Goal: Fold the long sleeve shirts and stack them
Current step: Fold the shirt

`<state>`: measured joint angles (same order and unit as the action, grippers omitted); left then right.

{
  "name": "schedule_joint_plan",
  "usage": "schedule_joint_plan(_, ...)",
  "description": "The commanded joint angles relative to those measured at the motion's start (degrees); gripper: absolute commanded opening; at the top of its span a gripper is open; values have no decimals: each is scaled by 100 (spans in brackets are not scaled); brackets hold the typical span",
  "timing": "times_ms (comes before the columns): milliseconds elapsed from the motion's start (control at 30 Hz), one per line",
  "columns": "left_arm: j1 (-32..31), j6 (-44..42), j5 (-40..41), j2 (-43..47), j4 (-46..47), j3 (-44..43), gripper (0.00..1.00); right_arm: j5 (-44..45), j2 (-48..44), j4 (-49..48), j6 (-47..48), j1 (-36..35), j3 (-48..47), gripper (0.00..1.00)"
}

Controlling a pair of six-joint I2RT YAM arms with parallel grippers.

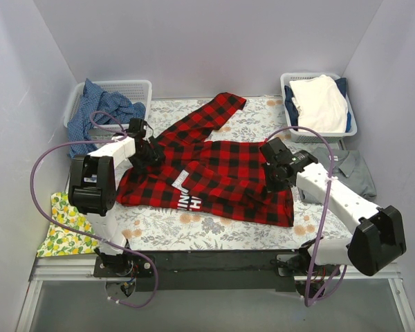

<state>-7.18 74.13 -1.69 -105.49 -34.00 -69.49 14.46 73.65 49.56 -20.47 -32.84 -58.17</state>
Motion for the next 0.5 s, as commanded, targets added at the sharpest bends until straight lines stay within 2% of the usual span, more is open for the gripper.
schedule_joint_plan(0, 147, 84, 319, 99, 51, 225, 72, -4, 307, -87, -89, 190, 148, 1)
schedule_joint_plan(33, 155, 93, 354, 125, 43, 226, 72, -83, 491, -96, -158, 216, 113, 2)
schedule_joint_plan(67, 173, 110, 354, 152, 25, 217, 72, -110, 571, -78, -211, 243, 87, 15)
schedule_joint_plan(133, 191, 154, 363, 292, -10, 173, 72, -40, 694, -43, -404, 296, -18, 27)
schedule_joint_plan(167, 191, 155, 354, 353, -28, 147, 72, 4, 686, -52, -466, 331, -62, 43)
schedule_joint_plan(200, 191, 163, 371, 528, -45, 60, 72, 83, 660, -52, -519, 357, -106, 50)
schedule_joint_plan(233, 191, 163, 372, 608, -45, 33, 72, 240, 634, -52, -572, 383, -150, 62)
schedule_joint_plan(367, 191, 58, 459, 1004, -37, -205, 73, 567, 624, -78, -625, 472, -475, 71)
schedule_joint_plan(467, 191, -47, 319, 1118, -150, -345, 73, 252, 765, -218, -257, 454, -704, 72)
